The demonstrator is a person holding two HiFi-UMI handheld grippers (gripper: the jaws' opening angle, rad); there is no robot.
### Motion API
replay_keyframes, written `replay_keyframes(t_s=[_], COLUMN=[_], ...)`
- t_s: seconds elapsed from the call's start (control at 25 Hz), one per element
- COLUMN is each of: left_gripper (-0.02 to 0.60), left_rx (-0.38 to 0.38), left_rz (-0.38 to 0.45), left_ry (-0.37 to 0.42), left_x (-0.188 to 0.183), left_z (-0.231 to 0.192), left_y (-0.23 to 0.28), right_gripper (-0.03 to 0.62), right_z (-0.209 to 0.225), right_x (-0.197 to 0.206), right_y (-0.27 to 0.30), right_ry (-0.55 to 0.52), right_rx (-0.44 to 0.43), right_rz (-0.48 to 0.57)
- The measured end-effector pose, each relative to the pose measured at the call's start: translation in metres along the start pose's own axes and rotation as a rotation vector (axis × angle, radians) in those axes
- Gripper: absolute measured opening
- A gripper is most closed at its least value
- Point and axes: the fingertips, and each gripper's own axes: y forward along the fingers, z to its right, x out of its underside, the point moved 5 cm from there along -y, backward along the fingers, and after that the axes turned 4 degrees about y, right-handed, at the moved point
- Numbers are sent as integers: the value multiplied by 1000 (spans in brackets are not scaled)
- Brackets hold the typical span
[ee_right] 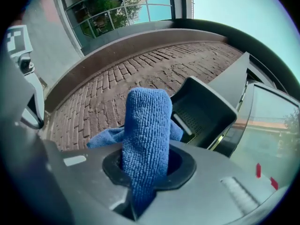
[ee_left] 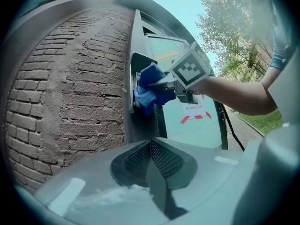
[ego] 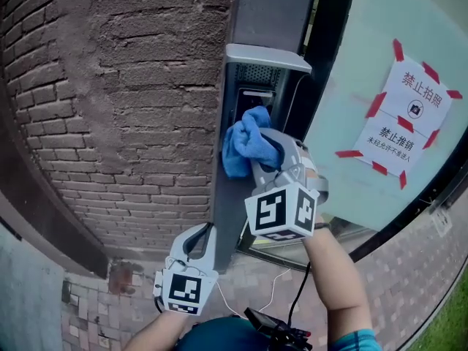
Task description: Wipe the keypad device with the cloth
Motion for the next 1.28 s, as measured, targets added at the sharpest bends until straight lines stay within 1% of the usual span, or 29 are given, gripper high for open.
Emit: replay_keyframes(t_s=[0.12,0.28,0.4,0.52,0.64,0.84,0.96,1.08,1.28], left_gripper=[-3,-5,-5,-7,-8,-8,-8,-8,-8], left_rx=[7,27,47,52,37,8,-15,-35,-48], left_rz=[12,47,25,-7,-8,-5,-3,-1,-1], left_ry=[-7,15,8,-23,-34,-19,-1,7,6], left_x=[0,-2,2,13,15,11,9,9,9], left_z=[2,10,16,17,16,12,7,2,-2], left_y=[1,3,4,7,6,6,5,4,4], right_gripper=[49,49,49,49,49,49,49,49,49], right_z=[-23,-44,-50,-36,-14,23,42,47,27], right_x=[18,38,44,25,3,-32,-46,-49,-41], right_y=[2,4,1,-10,-14,-11,-6,4,9], right_ry=[9,6,12,63,72,54,54,42,4], right_rx=[-52,-104,-126,-71,-12,62,98,96,56], right_rz=[-29,-46,-44,21,91,176,208,207,185])
